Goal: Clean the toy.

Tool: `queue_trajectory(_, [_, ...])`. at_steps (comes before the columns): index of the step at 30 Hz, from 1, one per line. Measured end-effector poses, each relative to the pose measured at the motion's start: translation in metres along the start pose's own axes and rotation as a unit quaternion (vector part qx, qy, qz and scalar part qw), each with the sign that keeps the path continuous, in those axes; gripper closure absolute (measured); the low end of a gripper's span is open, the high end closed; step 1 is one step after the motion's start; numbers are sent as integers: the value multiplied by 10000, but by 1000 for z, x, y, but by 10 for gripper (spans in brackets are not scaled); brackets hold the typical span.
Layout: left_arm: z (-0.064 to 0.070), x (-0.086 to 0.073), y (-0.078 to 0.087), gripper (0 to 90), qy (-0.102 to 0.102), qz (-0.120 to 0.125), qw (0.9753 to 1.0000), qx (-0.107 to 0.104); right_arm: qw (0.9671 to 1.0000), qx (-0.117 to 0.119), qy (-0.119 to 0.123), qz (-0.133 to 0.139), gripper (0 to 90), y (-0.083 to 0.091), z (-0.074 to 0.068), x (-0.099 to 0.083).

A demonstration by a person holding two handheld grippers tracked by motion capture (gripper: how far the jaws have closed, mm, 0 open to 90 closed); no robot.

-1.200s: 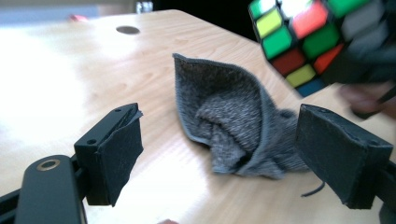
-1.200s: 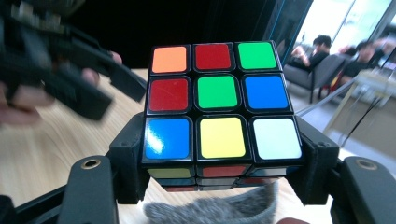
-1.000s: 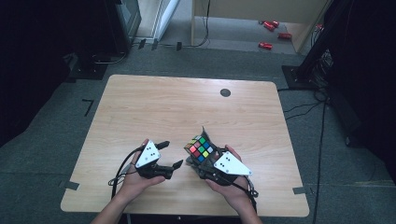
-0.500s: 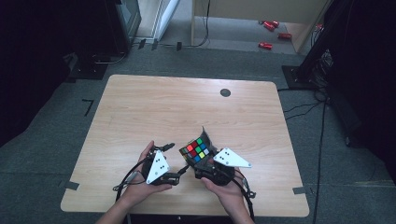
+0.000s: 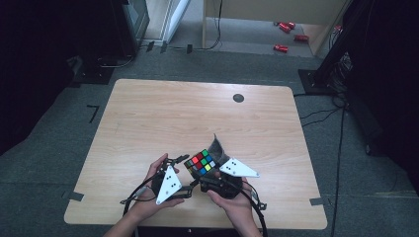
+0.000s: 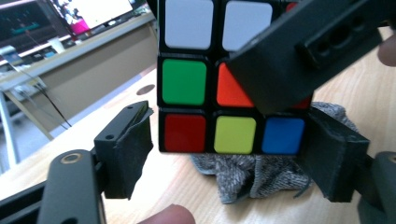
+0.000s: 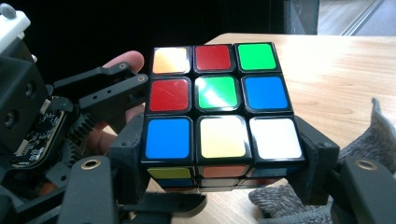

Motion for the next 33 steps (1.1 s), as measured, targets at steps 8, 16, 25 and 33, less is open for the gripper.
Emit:
queue_trajectory(8, [2, 1, 2, 337, -105, 113, 9999, -21, 9996, 33, -267, -94, 340, -2, 0, -1])
queue_trajectory(16, [1, 1, 5, 345, 104, 112, 9998, -130, 9991, 210, -328, -155, 325, -1, 1, 1])
queue_trajectory(25, [-36, -17, 12, 346, 1160, -61, 9932, -59, 9983, 283, -129, 490, 238, 19, 9, 25])
queue_trajectory(33, [-52, -27, 15, 346, 1645, -168, 9862, 88, 9887, -1267, 796, -95, 234, 0, 60, -10])
Point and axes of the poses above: each handheld gripper's, and its own axes: y roughly backward along the jaws, x roughly out of its top, z roughly to its right, the point moved 6 cm from there along -y, roughly forward along the jaws, and after that the axes turned 6 degrees about -y, right-handed, at the moved point
